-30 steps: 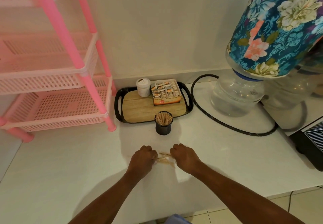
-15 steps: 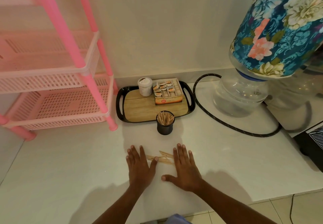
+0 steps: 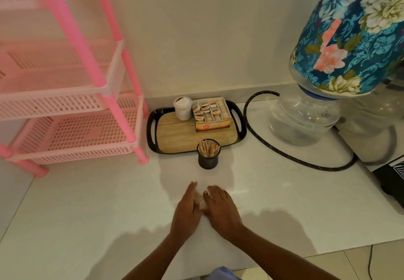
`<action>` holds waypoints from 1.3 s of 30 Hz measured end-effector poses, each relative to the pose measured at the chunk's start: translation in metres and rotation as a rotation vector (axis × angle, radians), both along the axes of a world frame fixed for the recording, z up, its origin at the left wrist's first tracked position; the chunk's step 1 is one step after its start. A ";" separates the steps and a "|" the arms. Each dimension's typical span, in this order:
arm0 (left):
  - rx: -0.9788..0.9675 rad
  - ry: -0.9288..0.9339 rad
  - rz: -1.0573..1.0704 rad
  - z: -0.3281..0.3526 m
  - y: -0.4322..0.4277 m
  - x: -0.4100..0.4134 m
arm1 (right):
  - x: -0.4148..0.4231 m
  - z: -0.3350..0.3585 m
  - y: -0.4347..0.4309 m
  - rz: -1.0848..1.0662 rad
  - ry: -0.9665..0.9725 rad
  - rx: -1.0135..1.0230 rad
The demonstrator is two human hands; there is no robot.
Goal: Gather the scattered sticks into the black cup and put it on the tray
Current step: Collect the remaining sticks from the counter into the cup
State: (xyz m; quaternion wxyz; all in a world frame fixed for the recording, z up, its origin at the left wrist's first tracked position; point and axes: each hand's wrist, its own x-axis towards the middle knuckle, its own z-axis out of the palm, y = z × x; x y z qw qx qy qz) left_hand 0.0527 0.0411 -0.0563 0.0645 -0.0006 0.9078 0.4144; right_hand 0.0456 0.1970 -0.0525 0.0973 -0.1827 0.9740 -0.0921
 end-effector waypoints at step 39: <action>-0.021 0.015 -0.260 -0.030 0.021 0.005 | 0.027 -0.021 0.057 -0.160 0.015 -0.274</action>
